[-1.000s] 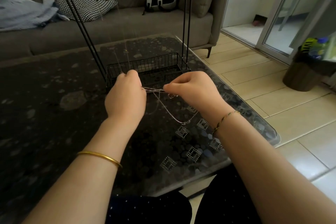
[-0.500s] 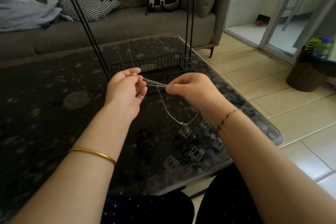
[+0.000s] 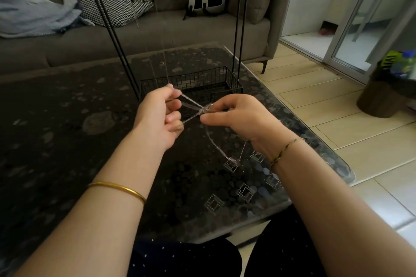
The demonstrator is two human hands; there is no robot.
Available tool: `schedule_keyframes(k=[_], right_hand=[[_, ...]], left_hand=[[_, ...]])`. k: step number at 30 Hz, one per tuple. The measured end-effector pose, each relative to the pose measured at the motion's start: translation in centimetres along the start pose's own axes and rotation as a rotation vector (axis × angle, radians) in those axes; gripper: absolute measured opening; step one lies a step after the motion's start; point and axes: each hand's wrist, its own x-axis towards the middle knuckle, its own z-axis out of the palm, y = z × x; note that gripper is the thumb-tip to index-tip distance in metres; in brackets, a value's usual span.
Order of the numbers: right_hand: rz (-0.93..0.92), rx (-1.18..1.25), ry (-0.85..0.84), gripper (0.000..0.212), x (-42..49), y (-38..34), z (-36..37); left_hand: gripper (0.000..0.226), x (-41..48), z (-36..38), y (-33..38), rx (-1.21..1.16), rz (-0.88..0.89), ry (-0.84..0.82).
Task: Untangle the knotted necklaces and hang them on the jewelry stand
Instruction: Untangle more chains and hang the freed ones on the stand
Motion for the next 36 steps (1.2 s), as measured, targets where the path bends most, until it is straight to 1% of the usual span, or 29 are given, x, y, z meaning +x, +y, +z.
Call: schedule_keyframes(k=[4,7,9,12,14,16,20,22,25,27,29,32,34,36], right_hand=[[0.051,0.006,0.061,0.016,0.1,0.2,-0.2],[0.040,-0.031,0.131,0.015,0.3,0.5,-0.4],[0.020,-0.100,0.167,0.015,0.3,0.6,-0.7],[-0.009,-0.227,0.160,0.025,0.3,0.7,-0.9],[-0.007,-0.251,0.141,0.029,0.4,0.9,-1.1],[0.008,-0.243,0.133,0.026,0.3,1.0,-1.4],[0.024,-0.113,0.172,0.023,0.3,1.0,-1.3],[0.051,-0.018,0.198,0.023,0.4,0.9,-1.2],[0.063,0.046,0.219,0.028,0.4,0.9,-1.1],[0.069,0.055,0.242,0.028,0.5,0.9,-1.0],[0.065,0.063,0.279,0.028,0.7,1.1,-1.5],[0.052,0.082,0.271,0.031,0.6,1.2,-1.6],[0.056,0.090,0.252,0.029,0.6,1.1,-1.6],[0.068,0.104,0.234,0.026,0.6,1.0,-1.5]], left_hand=[[0.012,-0.1,0.0,0.1,0.129,0.064,-0.008],[0.005,0.0,0.1,0.1,0.327,0.156,0.005],[0.005,0.1,-0.1,0.2,0.385,0.128,-0.038],[0.015,0.2,-0.7,0.3,0.393,0.056,-0.088],[0.021,0.4,-1.1,0.4,0.401,0.090,-0.065],[0.026,0.7,-1.5,0.4,0.415,0.159,-0.018],[0.023,1.0,-1.3,0.1,0.479,0.331,0.102],[0.021,1.3,-1.3,-0.1,0.594,0.456,0.149],[0.012,1.3,-1.5,-0.7,0.912,0.753,0.221],[0.003,1.1,-1.7,-0.9,1.125,0.874,0.227],[0.014,1.3,-1.2,-1.3,1.313,0.882,0.216],[0.024,1.1,-0.8,-1.3,1.568,0.845,0.255],[0.026,1.2,-0.7,-1.4,1.607,0.810,0.236],[0.020,1.1,-0.5,-1.5,1.493,0.823,0.137]])
